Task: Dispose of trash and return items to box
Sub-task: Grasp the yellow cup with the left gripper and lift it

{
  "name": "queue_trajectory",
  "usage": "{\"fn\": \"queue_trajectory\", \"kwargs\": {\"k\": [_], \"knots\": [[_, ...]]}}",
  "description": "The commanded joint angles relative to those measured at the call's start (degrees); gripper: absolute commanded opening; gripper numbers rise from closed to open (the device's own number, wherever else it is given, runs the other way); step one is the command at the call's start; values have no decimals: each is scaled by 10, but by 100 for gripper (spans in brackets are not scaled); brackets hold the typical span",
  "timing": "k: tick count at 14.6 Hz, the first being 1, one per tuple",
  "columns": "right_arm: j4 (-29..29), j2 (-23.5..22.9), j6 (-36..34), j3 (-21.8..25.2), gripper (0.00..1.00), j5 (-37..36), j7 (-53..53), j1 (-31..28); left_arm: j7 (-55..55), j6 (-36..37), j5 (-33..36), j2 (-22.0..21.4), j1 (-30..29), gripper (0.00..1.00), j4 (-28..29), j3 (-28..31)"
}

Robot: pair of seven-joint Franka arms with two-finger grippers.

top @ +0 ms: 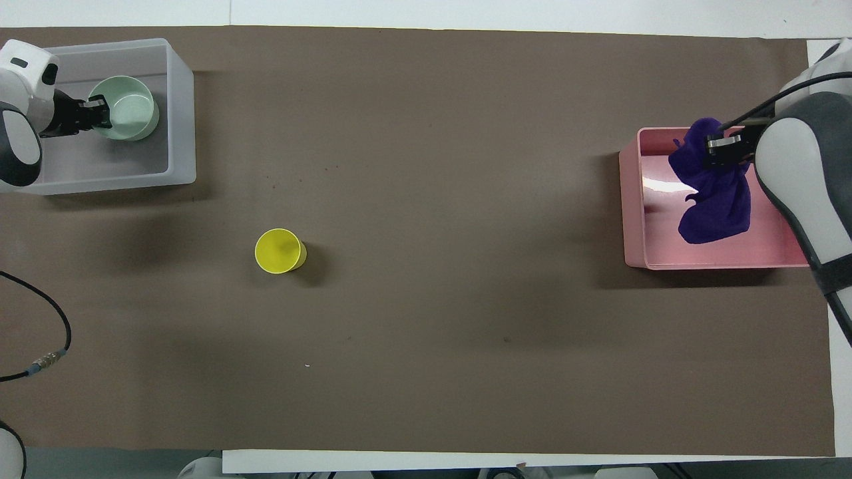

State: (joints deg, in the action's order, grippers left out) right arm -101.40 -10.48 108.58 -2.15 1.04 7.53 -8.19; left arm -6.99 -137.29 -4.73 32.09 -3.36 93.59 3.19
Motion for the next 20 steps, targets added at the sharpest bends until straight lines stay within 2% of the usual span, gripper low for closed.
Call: {"fn": "queue_trajectory", "kwargs": {"k": [1,3,5,6,7,8,9,10,11,12,14,15,16,17,20], "knots": [[-105,40,74,-6,2,-1,15,-19,10,44,-6,-60,5,100,5,7],[-129,34,99,-6,5,-1,20,-31,8,120,-5,-126,29,100,3,7],[-148,34,123,-6,14,-1,26,-35,-14,217,10,-197,69,100,26,7],[-151,34,123,-6,27,-1,24,-34,-36,242,33,-250,101,100,83,6],[-149,34,121,-6,53,-1,23,-32,-67,232,40,-295,135,100,145,6],[-144,33,120,-7,74,-1,23,-32,-110,226,43,-329,177,100,199,6],[-138,33,118,-7,85,-1,22,-32,-137,214,43,-355,216,100,252,4],[-130,34,112,-7,94,-1,20,-30,-158,188,43,-381,244,100,305,2],[-123,38,102,-7,97,-1,21,-28,-184,142,43,-406,268,100,369,0],[-109,41,78,-11,99,-1,21,-28,-202,97,43,-412,285,100,406,-1],[-65,41,12,-14,99,-1,21,-20,-235,55,43,-397,311,100,436,-1],[-46,41,-13,-14,99,0,21,-14,-248,37,43,-386,314,91,440,-2],[-24,41,-41,-14,99,0,21,-10,-264,29,43,-377,317,26,440,-2],[3,41,-77,-15,99,0,21,-6,-261,26,43,-374,317,0,441,-2],[50,68,-160,-15,99,-1,20,10,-258,18,43,-367,314,0,440,-1]]}}
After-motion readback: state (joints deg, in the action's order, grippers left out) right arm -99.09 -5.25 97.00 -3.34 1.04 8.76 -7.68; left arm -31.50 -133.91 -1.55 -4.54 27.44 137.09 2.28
